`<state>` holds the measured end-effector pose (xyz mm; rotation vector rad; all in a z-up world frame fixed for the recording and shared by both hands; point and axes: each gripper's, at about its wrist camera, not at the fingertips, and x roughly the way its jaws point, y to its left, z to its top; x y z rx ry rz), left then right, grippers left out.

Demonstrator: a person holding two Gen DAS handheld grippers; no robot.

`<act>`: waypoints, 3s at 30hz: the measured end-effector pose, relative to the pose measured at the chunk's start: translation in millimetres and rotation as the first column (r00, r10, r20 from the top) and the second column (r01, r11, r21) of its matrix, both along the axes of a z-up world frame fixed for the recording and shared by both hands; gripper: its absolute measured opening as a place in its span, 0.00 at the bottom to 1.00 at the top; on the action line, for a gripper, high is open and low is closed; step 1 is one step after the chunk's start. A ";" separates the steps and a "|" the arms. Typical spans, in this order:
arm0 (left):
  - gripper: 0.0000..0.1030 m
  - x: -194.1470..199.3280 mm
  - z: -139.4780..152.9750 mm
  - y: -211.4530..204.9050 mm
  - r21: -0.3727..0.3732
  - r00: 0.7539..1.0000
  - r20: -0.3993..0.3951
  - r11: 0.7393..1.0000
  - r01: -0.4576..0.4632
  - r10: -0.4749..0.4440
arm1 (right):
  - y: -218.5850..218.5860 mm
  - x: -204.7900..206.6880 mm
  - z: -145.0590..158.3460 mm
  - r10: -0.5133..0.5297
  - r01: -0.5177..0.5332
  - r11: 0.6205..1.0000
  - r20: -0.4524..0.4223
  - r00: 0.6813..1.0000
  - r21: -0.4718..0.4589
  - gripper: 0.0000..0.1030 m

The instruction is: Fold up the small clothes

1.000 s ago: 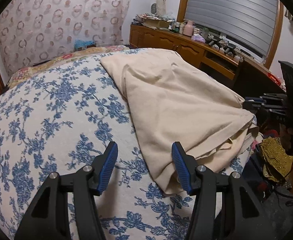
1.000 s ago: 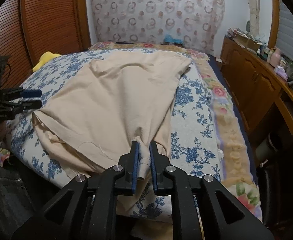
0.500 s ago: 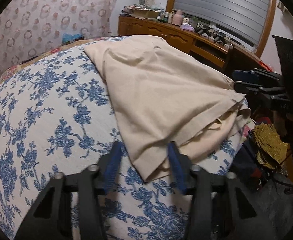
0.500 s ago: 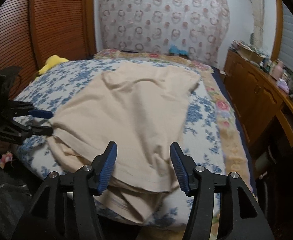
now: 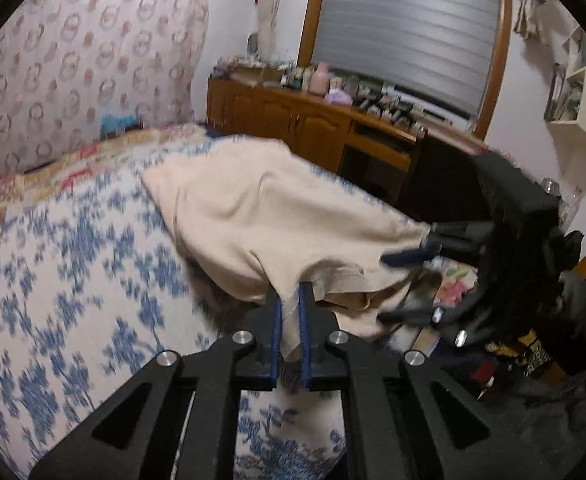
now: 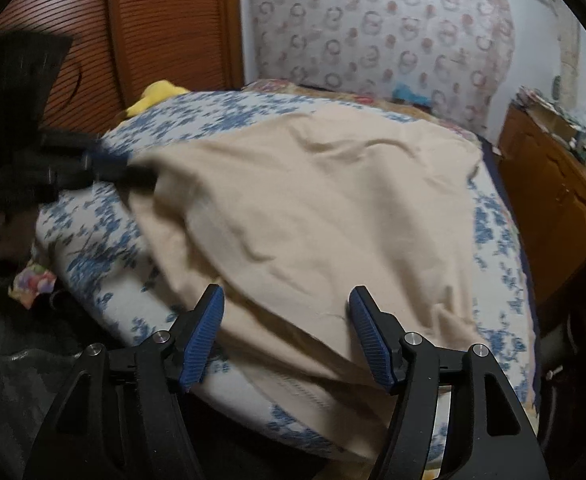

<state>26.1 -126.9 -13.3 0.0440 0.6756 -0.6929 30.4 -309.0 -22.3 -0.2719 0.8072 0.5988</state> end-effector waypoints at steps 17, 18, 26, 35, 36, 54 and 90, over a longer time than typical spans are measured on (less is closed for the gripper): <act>0.05 21.2 22.7 2.8 -0.017 0.996 0.056 0.997 -0.074 0.075 | -14.5 7.9 -11.2 -0.076 0.084 0.987 0.062 0.995 -0.140 0.73; 0.05 22.0 22.5 3.3 -0.015 0.995 0.056 0.997 -0.077 0.078 | -16.8 8.4 -12.0 -0.080 0.088 0.986 0.063 0.995 -0.144 0.71; 0.05 26.4 20.2 7.1 -0.019 0.994 0.050 0.995 -0.098 0.099 | -35.4 18.7 -7.1 -0.096 0.106 0.985 0.072 0.993 -0.139 0.14; 0.05 82.2 34.3 19.4 -0.035 0.984 0.062 0.986 -0.164 0.166 | -44.2 68.6 61.0 -0.108 0.131 0.988 0.234 0.966 -0.085 0.08; 0.05 90.4 35.7 19.0 -0.032 0.983 0.063 0.985 -0.171 0.173 | -43.3 78.5 67.4 -0.105 0.128 0.988 0.245 0.964 -0.081 0.08; 0.05 271.8 15.2 4.2 0.059 0.973 -0.018 0.971 -0.230 0.232 | -42.9 258.0 51.8 -0.073 0.088 0.991 0.150 0.986 -0.096 0.09; 0.52 307.6 -50.8 4.3 0.151 0.963 -0.168 0.971 -0.186 0.211 | -105.3 331.8 28.4 -0.340 0.341 0.939 -0.013 0.940 0.054 0.04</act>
